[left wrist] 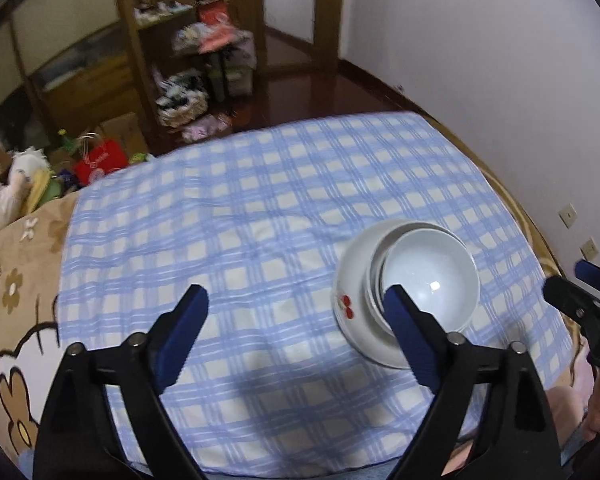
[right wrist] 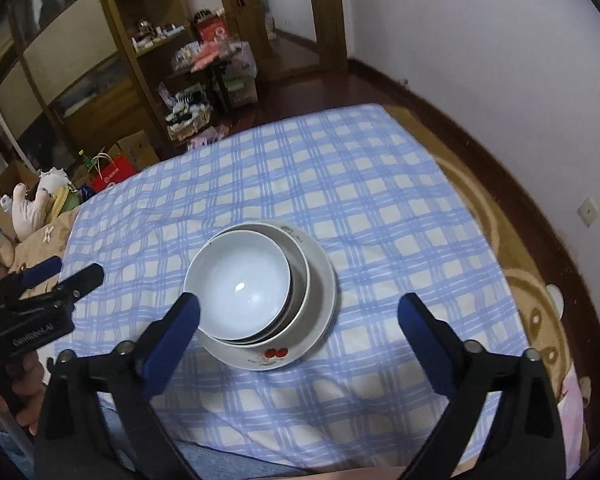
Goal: Organize plates and bowls
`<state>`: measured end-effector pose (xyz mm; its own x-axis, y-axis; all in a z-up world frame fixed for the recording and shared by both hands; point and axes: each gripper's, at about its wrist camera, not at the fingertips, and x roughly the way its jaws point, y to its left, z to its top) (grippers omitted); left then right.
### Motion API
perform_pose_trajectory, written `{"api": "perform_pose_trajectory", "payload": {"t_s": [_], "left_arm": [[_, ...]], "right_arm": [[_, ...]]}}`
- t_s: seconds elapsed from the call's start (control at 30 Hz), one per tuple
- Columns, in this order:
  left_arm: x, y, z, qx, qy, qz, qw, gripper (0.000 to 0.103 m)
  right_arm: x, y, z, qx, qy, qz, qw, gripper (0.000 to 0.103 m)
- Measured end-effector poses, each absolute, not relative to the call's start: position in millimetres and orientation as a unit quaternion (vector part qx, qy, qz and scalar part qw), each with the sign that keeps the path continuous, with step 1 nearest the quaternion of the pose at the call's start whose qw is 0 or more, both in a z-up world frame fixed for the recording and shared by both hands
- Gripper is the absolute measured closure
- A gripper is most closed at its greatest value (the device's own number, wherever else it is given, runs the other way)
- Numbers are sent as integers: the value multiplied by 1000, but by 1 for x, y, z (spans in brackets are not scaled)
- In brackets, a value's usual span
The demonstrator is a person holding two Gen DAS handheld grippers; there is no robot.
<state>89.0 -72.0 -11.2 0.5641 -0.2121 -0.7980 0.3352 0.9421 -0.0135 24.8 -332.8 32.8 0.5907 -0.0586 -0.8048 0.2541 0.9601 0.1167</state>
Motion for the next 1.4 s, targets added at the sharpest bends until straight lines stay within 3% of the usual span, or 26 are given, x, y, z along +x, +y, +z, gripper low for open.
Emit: {"api": "perform_pose_trajectory", "payload": {"t_s": [0.43, 0.73, 1.1, 1.4], "left_arm": [[27, -37, 11, 58, 332, -160, 928, 13], [-8, -31, 16, 75, 265, -165, 947, 6], [-13, -27, -3, 52, 271, -164, 947, 4], [-11, -28, -14, 61, 263, -154, 950, 4]], "right_arm": [[-37, -316, 62, 74, 312, -108, 941, 0], [-60, -313, 50, 74, 294, -107, 947, 0], [-75, -303, 41, 45, 238, -125, 962, 0], [-69, -307, 24, 44, 249, -127, 959, 0]]}}
